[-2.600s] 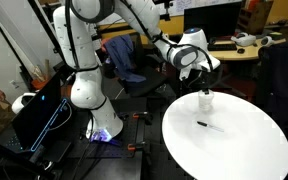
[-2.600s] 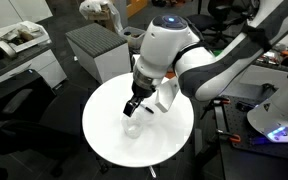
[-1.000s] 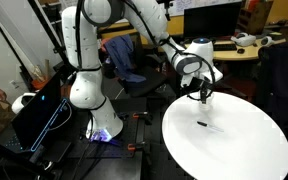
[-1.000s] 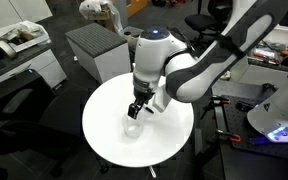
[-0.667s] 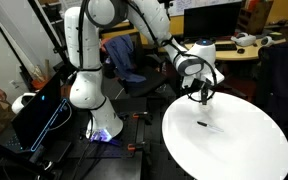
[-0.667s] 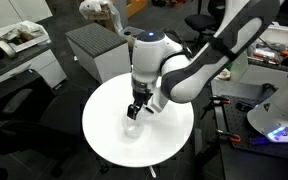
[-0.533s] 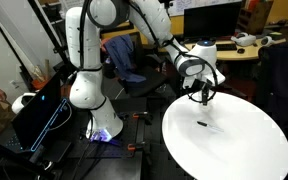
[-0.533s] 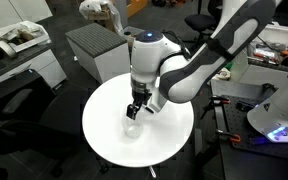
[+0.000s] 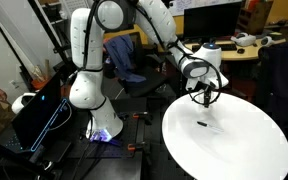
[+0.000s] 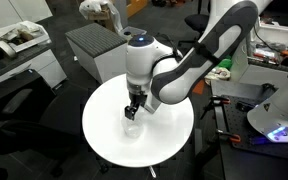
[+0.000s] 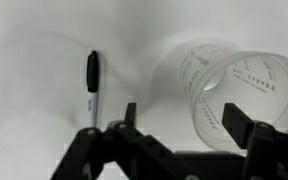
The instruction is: Remove the pen from the cup and then move the cup to the right
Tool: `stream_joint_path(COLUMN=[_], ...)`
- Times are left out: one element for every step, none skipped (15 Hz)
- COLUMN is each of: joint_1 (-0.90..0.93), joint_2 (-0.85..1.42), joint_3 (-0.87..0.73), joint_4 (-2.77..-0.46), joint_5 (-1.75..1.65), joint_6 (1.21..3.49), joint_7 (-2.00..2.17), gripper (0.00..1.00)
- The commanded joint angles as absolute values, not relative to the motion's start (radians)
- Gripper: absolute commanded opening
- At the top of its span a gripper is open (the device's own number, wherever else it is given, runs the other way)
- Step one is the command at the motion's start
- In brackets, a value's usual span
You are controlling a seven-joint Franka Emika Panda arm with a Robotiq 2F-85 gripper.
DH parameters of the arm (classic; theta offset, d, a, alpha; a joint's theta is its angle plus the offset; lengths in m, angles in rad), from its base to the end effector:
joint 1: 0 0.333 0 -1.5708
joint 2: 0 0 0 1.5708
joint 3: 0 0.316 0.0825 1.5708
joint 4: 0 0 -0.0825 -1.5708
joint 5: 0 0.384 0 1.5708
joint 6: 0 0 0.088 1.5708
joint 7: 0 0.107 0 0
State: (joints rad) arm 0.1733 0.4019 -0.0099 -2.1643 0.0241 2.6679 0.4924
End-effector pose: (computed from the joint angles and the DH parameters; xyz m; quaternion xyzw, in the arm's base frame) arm 0.5686 0.0930 0.2168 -0.9835 0.1733 -0.0468 0.0203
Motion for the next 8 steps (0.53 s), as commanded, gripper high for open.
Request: stream_joint_path(joint_1=[0.165, 0.165, 0.166, 0.166, 0.166, 0.166, 0.167, 0.166], joint_2=[0.427, 0.430, 0.433, 0.434, 0.436, 0.438, 0.439, 0.440], joint_3=[-0.003, -0.003, -0.004, -0.004, -0.005, -0.005, -0.006, -0.005], joint_4=[-2.112, -2.106, -2.100, -2.095, -2.091, -2.088, -2.084, -2.080], joint_5=[0.052, 0.052, 0.051, 0.051, 0.050, 0.050, 0.049, 0.050], joint_6=[2.612, 2.607, 2.601, 2.597, 2.595, 2.594, 2.592, 2.589], joint_7=[0.456, 0.456, 0.457, 0.457, 0.458, 0.458, 0.459, 0.457], gripper=[0.58, 0.49, 0.42, 0.34, 0.27, 0.20, 0.12, 0.05])
